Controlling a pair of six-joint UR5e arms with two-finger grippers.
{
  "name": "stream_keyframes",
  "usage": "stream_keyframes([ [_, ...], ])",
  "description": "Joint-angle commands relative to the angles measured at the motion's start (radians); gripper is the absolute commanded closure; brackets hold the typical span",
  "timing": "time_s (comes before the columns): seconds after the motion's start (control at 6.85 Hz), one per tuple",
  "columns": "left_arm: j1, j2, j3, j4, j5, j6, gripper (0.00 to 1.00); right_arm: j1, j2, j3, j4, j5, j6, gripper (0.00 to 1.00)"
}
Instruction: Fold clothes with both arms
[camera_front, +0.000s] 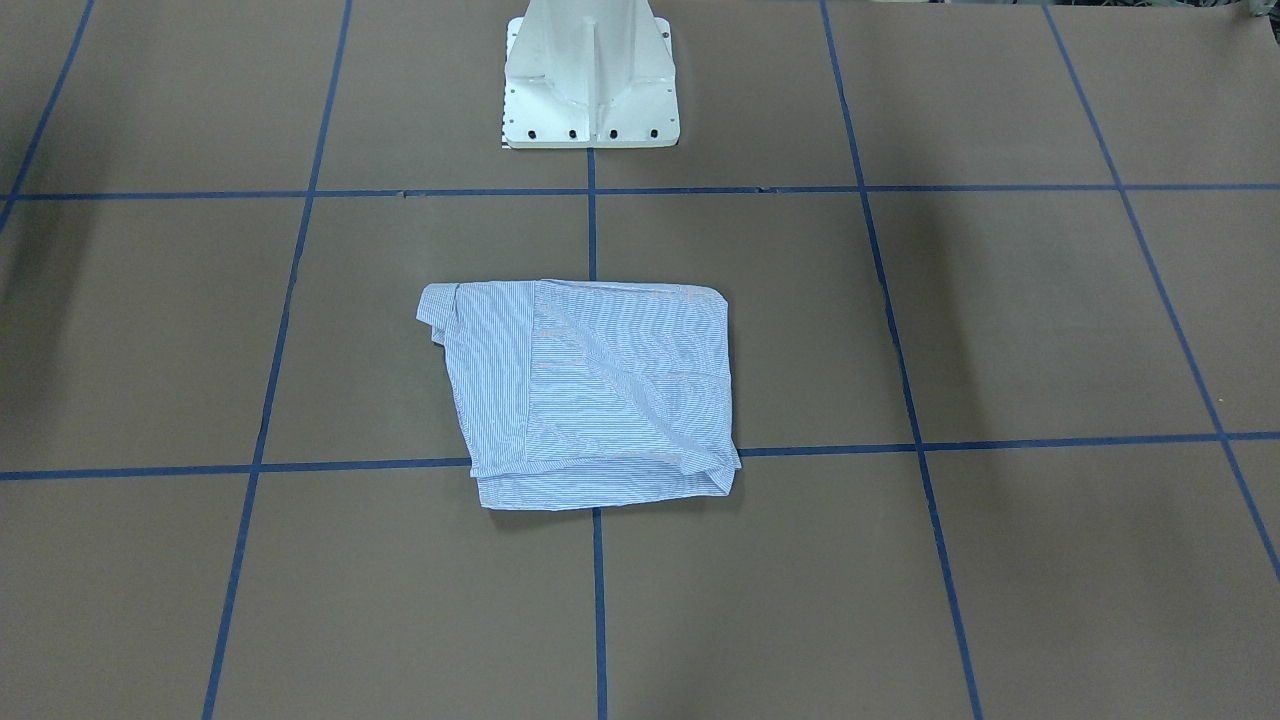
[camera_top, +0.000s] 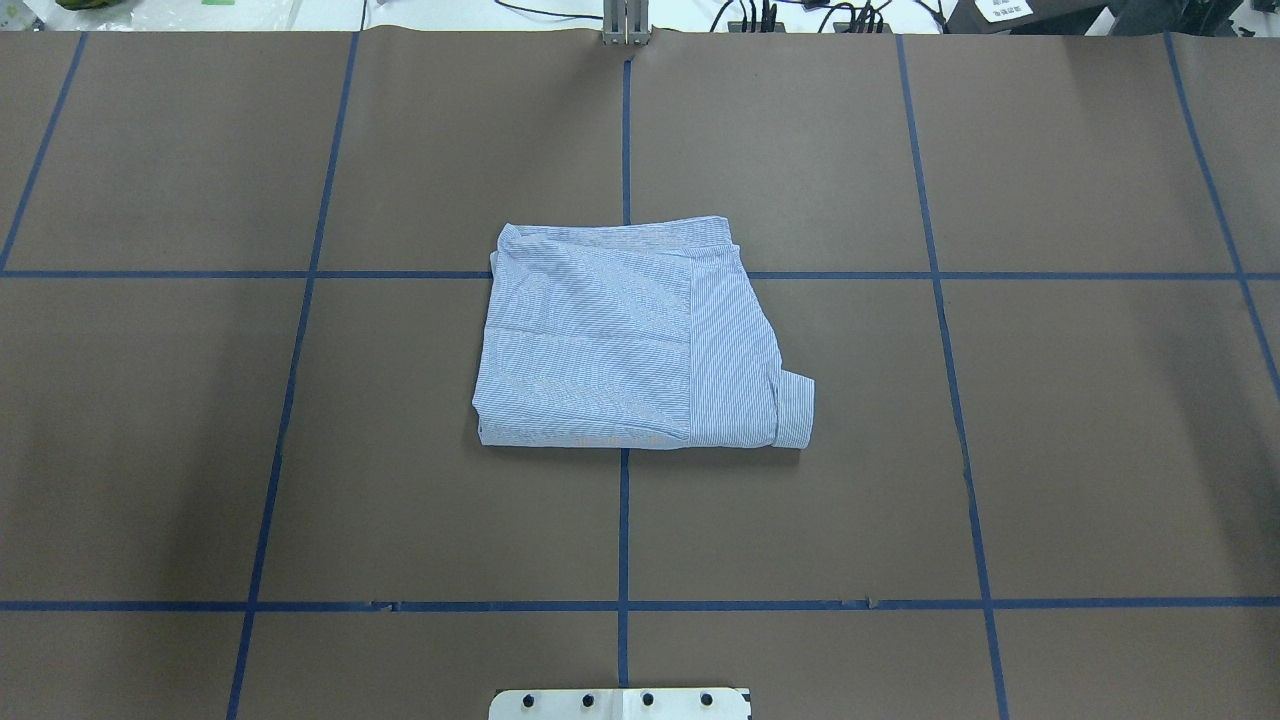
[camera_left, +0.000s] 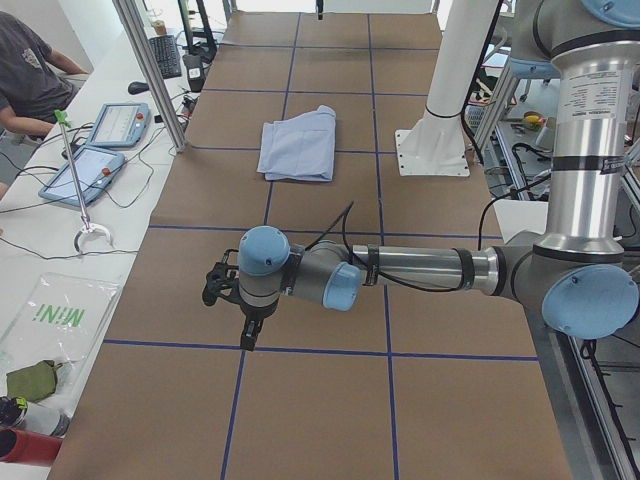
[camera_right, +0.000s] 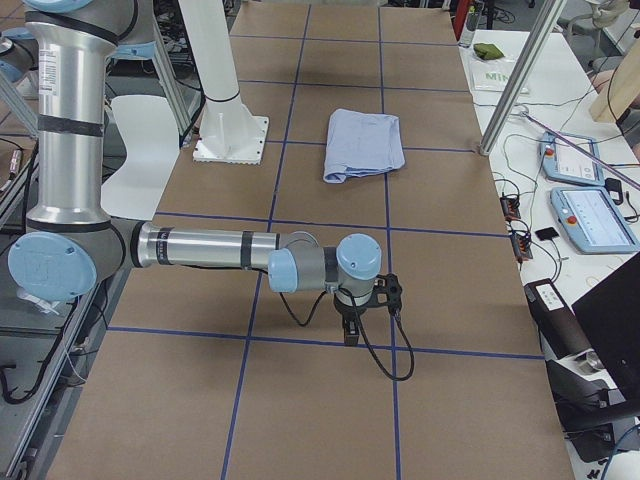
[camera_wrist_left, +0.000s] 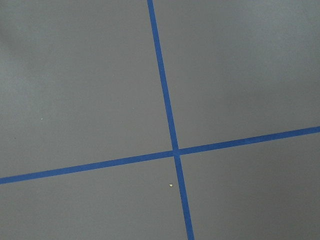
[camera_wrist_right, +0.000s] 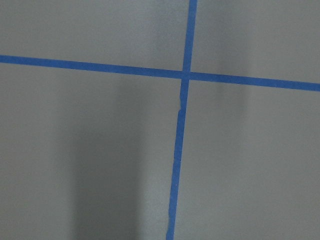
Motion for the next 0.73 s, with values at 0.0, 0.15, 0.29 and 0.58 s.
stream_keyframes([
  [0.0, -0.001, 0.012, -0.003, 0.028, -0.001, 0.0, 0.0, -0.003, 0.005, -0.003, 0.0, 0.0, -0.002, 0.0],
  [0.15, 0.001, 0.012, -0.002, 0.028, 0.001, 0.0, 0.0, -0.004, 0.005, -0.003, 0.0, 0.002, -0.002, 0.0],
  [0.29, -0.001, 0.012, -0.002, 0.028, 0.001, 0.0, 0.0, -0.012, 0.007, -0.003, 0.0, 0.0, -0.002, 0.0],
  [0.58, 0.001, 0.012, -0.003, 0.027, -0.002, 0.0, 0.0, -0.015, 0.049, -0.018, -0.005, -0.002, 0.0, 0.0],
])
